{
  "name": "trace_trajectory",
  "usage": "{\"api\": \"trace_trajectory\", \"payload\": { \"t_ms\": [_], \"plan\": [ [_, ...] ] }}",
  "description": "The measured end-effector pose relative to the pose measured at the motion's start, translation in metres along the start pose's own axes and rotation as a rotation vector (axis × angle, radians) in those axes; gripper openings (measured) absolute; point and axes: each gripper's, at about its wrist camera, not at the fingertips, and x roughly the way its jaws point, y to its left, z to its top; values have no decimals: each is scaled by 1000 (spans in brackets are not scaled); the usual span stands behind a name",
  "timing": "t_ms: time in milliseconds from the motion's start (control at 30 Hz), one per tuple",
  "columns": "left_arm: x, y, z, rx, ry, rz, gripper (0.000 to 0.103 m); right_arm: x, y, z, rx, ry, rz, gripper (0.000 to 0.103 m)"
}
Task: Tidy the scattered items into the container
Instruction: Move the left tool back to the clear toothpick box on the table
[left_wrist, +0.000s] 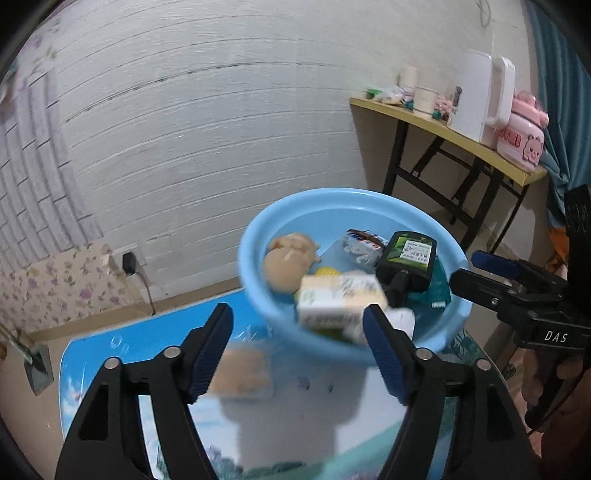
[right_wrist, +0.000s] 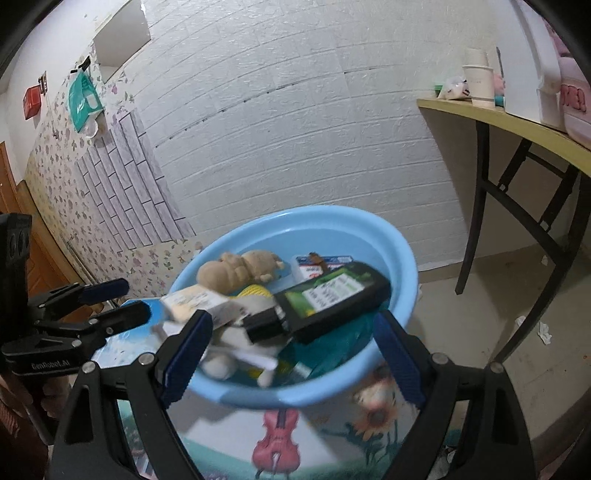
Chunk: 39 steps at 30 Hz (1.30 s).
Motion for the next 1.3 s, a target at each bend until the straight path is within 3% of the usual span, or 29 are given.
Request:
{"api": "trace_trajectory", "payload": {
  "t_ms": [333,500,667,1300],
  "plan": [
    [-39,39,-53,-88,-11,59,85,-26,40,-29,-33,25,1,90],
    [-45,49,-72,-109,-6,84,96,-29,54,-43,-44,53,-3,90],
    [-42,54,-82,-123,9,98,100,-27,61,-48,-57,72,-8,90],
    [52,54,-72,-117,130,87,102,6,31,-57,-16,147,-64,90]
  ]
}}
